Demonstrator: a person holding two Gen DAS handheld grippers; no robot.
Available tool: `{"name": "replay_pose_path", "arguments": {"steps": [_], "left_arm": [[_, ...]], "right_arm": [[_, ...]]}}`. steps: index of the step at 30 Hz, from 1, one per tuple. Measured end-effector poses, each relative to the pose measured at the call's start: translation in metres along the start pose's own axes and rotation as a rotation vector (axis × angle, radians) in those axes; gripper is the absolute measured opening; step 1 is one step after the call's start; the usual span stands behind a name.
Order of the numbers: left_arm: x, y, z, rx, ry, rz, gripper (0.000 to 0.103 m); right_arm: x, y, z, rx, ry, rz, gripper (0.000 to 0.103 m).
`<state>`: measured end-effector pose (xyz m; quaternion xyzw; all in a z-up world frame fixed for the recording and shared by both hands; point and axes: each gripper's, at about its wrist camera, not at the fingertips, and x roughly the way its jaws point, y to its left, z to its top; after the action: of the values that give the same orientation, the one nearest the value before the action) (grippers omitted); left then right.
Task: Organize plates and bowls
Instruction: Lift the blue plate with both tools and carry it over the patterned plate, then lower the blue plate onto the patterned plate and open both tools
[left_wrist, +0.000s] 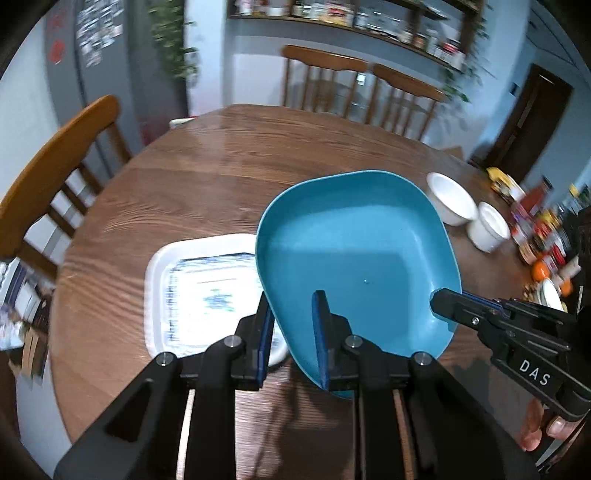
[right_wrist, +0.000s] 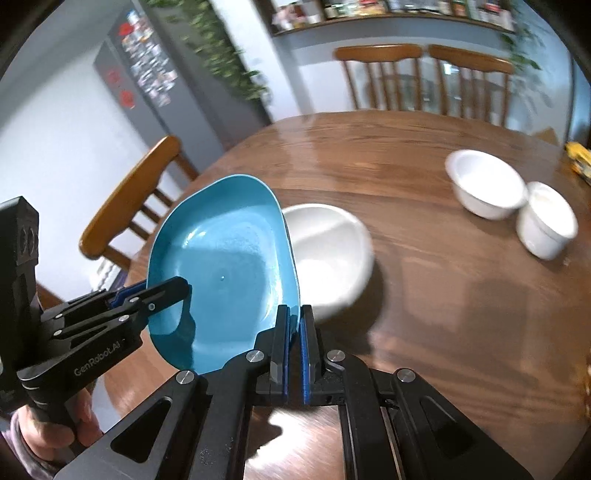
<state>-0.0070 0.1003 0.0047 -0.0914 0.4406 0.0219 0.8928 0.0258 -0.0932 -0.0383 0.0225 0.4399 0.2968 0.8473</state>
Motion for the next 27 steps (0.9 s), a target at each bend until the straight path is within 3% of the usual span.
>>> {"name": "replay_pose_path", "arguments": {"steps": [5,13,27], "left_arm": [[0.002,0.037,0.007,-0.056,0.013,0.053,0.018],[0.028,0.083,0.000,-0.131,0.101,0.093,0.019],[0.060,0.092,-0.008,-0.088,0.210,0.099,0.020]], "right_arm": [[0.036,0.038,0.014,-0.061,0.039,0.038,0.005],[0.090,0.070,0.013,-0.121,0.144,0.030,0.005],[0.122,0.075,0.003,-0.144,0.266,-0.038,0.007]]}}
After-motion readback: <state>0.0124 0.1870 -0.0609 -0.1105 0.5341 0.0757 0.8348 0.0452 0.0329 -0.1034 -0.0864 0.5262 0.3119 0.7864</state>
